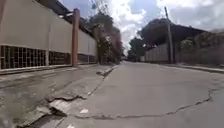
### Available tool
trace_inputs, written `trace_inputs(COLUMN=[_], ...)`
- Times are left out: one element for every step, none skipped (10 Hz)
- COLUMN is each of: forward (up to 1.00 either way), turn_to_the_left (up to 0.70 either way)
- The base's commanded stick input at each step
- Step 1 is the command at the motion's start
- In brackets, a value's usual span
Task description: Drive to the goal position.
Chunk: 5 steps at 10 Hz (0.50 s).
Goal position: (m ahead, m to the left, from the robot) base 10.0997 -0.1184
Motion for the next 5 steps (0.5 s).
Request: trace_inputs(forward=[1.0, 1.0, 1.0, 1.0, 1.0], turn_to_the_left=[-0.4, -0.4, -0.4, -0.4, -0.4])
